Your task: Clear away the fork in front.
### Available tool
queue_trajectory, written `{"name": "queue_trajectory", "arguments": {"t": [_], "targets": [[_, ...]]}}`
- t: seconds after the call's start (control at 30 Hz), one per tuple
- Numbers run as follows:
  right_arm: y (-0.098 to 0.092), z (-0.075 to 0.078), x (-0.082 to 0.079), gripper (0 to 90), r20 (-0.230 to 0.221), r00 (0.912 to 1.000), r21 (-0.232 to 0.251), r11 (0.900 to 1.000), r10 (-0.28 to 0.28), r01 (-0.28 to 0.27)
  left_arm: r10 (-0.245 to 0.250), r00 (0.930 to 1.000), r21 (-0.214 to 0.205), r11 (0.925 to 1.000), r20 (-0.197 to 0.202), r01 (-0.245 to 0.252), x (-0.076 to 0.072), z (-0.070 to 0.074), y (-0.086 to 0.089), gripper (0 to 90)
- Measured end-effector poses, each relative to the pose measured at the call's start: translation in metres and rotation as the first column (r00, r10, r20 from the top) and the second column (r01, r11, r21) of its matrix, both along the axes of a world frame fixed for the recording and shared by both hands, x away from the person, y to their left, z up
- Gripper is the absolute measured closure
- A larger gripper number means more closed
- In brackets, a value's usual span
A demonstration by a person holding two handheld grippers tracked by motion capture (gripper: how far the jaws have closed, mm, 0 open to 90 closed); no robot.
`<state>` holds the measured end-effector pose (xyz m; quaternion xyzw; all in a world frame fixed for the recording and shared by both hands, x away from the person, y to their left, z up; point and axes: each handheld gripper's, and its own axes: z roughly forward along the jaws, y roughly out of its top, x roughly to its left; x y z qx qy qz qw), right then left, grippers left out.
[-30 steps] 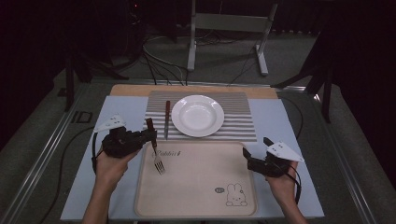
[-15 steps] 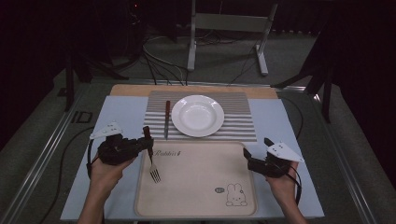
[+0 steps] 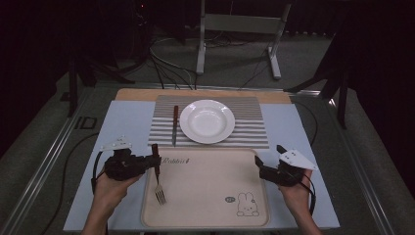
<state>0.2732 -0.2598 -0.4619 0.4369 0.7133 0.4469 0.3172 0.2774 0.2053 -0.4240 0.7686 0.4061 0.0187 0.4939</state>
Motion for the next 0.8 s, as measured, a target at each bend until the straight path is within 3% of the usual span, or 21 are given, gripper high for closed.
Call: {"name": "queue_trajectory", "arguments": {"t": [0.13,0.3,0.47,0.5,0.8], "targets": [[0.000,0.000,0.000,13.5,0.000,1.0000,-0.003,1.0000,0.001,-0.001,0.015,0.9999,-0.020,0.9997,0.003,-0.014,0.002,-0.008,0.000,80.0],[0.000,-0.002,0.000,13.6,-0.003,1.0000,-0.008,1.0000,0.002,-0.002,0.105,0.9939,0.017,0.9942,0.035,-0.106,0.007,-0.023,0.001,77.3],[0.001,-0.005,-0.001,13.6,-0.009,0.9999,-0.018,0.9998,0.008,-0.008,0.124,0.9918,0.059,0.9904,0.033,-0.125,0.008,-0.033,0.000,74.4],[0.001,-0.005,-0.001,13.6,-0.011,0.9999,-0.017,0.9998,0.008,-0.008,0.130,0.9912,0.079,0.9882,0.025,-0.132,0.010,-0.038,-0.001,73.7],[-0.002,-0.005,-0.003,13.6,-0.013,0.9999,-0.009,1.0000,0.000,0.000,0.118,0.9920,0.114,0.9872,-0.045,-0.112,0.012,-0.053,-0.004,71.4]]}}
